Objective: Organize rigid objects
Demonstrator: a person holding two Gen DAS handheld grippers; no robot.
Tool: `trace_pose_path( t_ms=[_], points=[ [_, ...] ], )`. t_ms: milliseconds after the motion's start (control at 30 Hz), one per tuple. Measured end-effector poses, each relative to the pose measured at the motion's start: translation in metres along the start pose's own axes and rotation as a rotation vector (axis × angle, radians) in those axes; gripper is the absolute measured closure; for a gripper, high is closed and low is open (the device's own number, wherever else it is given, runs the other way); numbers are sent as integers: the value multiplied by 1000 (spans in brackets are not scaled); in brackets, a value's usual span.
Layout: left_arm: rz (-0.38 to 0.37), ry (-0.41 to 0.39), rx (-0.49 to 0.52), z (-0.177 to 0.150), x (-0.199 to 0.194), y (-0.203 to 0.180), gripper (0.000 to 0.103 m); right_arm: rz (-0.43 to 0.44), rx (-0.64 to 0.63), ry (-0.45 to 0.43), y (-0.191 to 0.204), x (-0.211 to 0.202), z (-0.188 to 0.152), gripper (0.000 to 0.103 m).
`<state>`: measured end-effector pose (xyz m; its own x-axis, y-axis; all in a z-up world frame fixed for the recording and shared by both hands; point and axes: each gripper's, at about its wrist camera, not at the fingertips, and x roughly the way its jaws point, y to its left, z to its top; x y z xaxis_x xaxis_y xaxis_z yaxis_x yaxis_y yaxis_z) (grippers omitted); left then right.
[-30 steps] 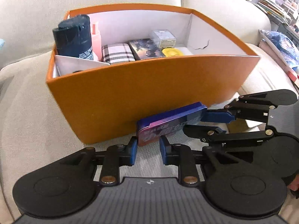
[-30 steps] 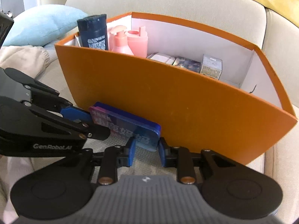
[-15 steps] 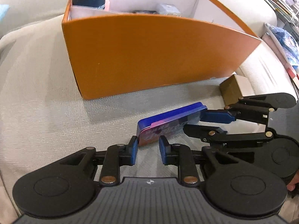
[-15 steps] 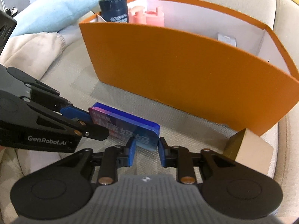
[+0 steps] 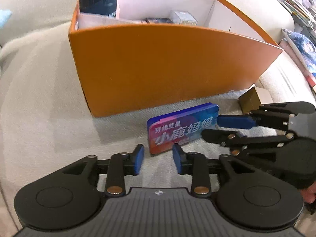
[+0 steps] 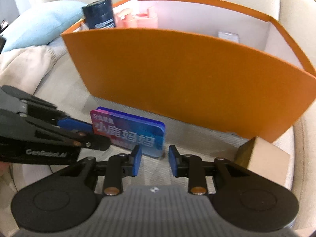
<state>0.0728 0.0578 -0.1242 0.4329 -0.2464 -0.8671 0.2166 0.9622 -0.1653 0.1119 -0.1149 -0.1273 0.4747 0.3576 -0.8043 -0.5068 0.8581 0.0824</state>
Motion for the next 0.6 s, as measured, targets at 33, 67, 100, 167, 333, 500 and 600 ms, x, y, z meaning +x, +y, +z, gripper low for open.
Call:
trace_pose_path(
  t_ms=[33, 67, 100, 167, 333, 500, 600],
  points=[
    [15, -5, 13, 0, -3, -1, 59, 2, 16, -3, -3, -1, 1, 70],
    [29, -13, 34, -1, -6, -3, 59, 2, 31, -4, -5, -2, 2, 70],
    [38, -23, 62, -1, -10, -6, 56, -6, 42, -8, -7, -5, 2, 70],
    [55, -49, 141, 5, -15, -16, 48, -16, 49, -17, -10, -11, 3, 70],
    [66, -53, 386, 14, -18, -38, 41, -35, 73, -5, -19, -27, 6, 62],
    [99, -63, 769, 14, -10, -68, 32, -84, 153, -30, -43, -53, 7, 39],
    [103, -20, 920, 18, 2, -76, 31, -162, 244, -18, -64, -58, 7, 29]
  ],
)
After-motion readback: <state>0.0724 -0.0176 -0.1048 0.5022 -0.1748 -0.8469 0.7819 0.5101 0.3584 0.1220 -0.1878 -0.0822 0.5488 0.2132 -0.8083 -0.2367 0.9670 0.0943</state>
